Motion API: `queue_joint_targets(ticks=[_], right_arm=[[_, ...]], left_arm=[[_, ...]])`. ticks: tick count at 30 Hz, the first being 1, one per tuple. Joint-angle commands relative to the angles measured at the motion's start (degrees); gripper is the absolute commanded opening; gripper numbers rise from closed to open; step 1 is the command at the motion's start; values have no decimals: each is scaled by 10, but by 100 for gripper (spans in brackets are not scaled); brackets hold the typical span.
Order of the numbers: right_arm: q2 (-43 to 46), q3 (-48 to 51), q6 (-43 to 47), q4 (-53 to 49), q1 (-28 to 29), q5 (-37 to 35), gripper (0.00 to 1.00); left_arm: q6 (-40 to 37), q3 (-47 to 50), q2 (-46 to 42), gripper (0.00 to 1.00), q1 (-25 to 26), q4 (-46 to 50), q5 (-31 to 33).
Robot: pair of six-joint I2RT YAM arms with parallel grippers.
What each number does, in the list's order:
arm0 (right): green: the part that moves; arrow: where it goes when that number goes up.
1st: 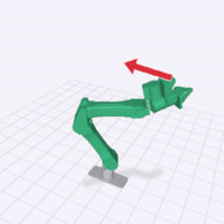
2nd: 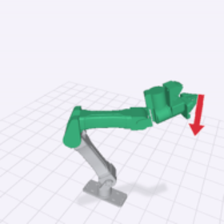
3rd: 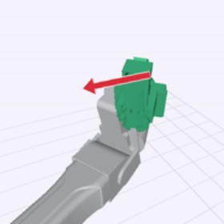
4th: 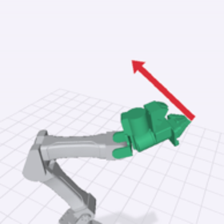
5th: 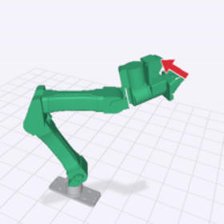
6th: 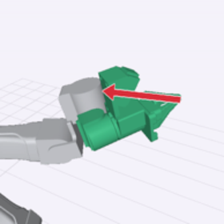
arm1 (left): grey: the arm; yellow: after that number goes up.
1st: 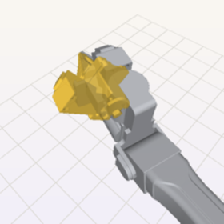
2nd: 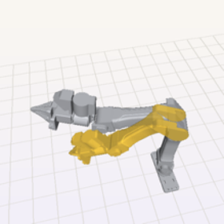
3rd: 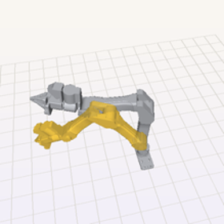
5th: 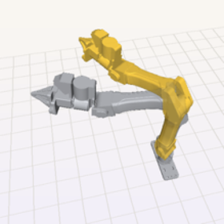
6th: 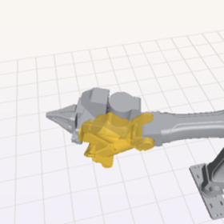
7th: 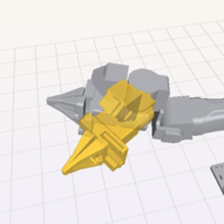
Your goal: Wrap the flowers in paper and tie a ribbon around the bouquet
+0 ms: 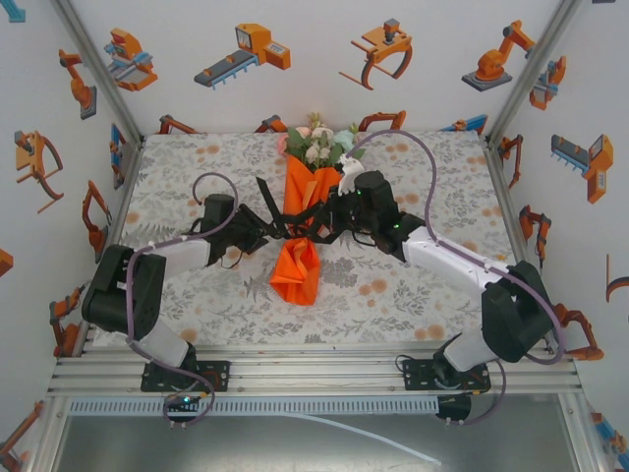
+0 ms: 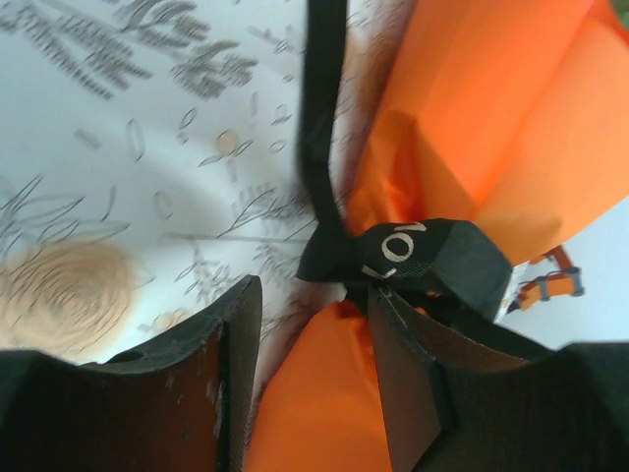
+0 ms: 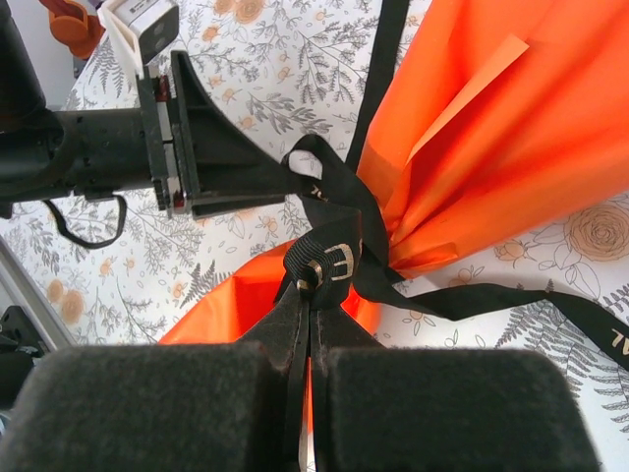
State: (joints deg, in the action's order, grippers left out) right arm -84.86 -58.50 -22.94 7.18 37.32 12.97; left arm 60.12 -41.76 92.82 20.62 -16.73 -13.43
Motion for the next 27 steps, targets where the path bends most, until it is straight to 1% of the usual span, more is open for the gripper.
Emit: queue_joint_targets(ticks=[1, 3, 5, 7, 8, 9, 10, 11, 12, 14, 16, 18, 20, 24, 25, 27], right_arm=[[-2, -20, -14, 2, 0, 4, 0], [-2, -20, -16, 2, 0, 3, 0], [1, -21, -16, -2, 0, 3, 0], [4, -20, -16, -3, 1, 0, 0], [5, -18, -16, -3, 0, -2, 0], [7, -17, -16, -3, 0, -3, 0], [7, -16, -16, -3, 0, -4, 0], [7, -16, -16, -3, 0, -5, 0], [9, -16, -17, -5, 0, -7, 0], [8, -27, -26, -27, 0, -29, 0], [3, -46, -34, -70, 0, -65, 0], [-2, -61, -38, -101, -1, -93, 0], [-5, -67, -54, -118, -7, -111, 0], [-11, -67, -69, -128, -18, -110, 0], [-11, -67, -69, -129, -19, -109, 0], [-13, -67, -70, -130, -19, -106, 0]], left_arm=[[42, -13, 35, 47, 2, -83, -16], [59, -20, 54, 40, 2, -81, -20], [73, -22, 66, 37, 3, -68, -14], [72, -23, 69, 33, 3, -49, -2], [68, -24, 69, 29, 3, -49, -3], [65, -23, 70, 24, 3, -52, -5], [62, -25, 72, 15, 3, -55, -10], [57, -29, 72, 2, 2, -57, -18], [52, -35, 69, 0, -2, -53, -26], [40, -55, 50, 0, -15, -21, -44], [16, -90, 25, 0, -32, 44, -73], [-36, -146, 4, 0, -50, 149, -97], [-97, -201, -9, 0, -70, 254, -108], [-177, -261, 1, 0, -108, 358, -170], [-209, -274, 4, 0, -112, 388, -173], [-282, -301, 8, 0, -110, 452, -145]])
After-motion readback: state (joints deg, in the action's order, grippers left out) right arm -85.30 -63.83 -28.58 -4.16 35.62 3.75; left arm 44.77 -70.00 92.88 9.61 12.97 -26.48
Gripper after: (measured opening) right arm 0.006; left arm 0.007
